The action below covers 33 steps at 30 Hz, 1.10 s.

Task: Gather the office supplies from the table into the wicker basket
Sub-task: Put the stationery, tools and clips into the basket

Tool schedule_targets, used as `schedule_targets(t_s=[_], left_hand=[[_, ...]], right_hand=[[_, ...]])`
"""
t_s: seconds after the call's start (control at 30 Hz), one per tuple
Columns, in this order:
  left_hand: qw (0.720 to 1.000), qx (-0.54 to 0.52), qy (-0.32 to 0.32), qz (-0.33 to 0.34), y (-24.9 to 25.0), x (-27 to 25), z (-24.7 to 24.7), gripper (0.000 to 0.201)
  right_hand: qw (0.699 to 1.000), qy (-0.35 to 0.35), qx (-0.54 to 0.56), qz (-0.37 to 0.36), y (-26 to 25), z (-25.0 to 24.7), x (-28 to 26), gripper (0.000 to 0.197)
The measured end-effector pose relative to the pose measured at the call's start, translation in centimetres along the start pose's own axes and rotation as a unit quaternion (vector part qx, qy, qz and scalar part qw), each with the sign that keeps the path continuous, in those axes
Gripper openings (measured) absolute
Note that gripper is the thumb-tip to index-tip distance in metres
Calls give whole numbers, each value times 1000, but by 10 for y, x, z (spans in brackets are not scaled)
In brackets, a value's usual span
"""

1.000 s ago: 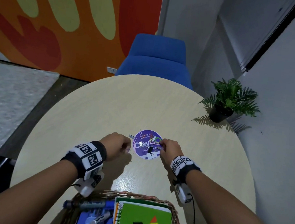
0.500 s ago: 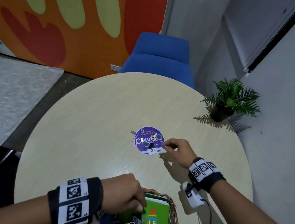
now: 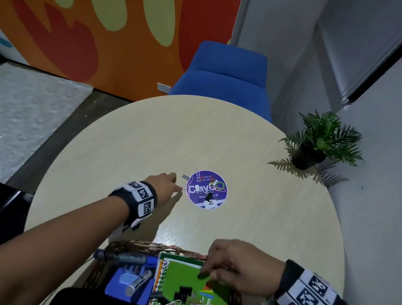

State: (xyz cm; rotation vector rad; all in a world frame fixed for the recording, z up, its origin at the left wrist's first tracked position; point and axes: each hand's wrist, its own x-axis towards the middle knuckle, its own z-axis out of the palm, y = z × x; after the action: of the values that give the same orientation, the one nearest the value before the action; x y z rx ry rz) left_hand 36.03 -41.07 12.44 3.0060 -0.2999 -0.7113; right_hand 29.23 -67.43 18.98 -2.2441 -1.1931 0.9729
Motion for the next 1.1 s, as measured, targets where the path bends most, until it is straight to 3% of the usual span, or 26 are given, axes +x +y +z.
schedule_targets(t_s=[0.17, 0.27, 0.37, 0.67, 0.97, 1.1], left_hand=[[999, 39, 9, 18, 9, 17, 17, 43], [996, 88, -9, 20, 18, 20, 19, 57], [989, 138, -29, 44, 20, 19, 20, 68], [975, 170, 18, 140, 22, 1, 23, 34], [995, 70, -34, 65, 21, 14, 20, 34], [998, 54, -42, 9, 21, 21, 21, 35]], right_hand=[[983, 159, -2, 89, 48, -27, 29, 30], [970, 165, -81, 161, 77, -30, 63, 30], [960, 178, -92, 193, 93, -25, 94, 30], [953, 175, -155, 195, 102, 3, 121, 21], [943, 243, -53, 219, 108, 22, 87, 9], [923, 276, 122, 239, 105, 12, 76, 18]])
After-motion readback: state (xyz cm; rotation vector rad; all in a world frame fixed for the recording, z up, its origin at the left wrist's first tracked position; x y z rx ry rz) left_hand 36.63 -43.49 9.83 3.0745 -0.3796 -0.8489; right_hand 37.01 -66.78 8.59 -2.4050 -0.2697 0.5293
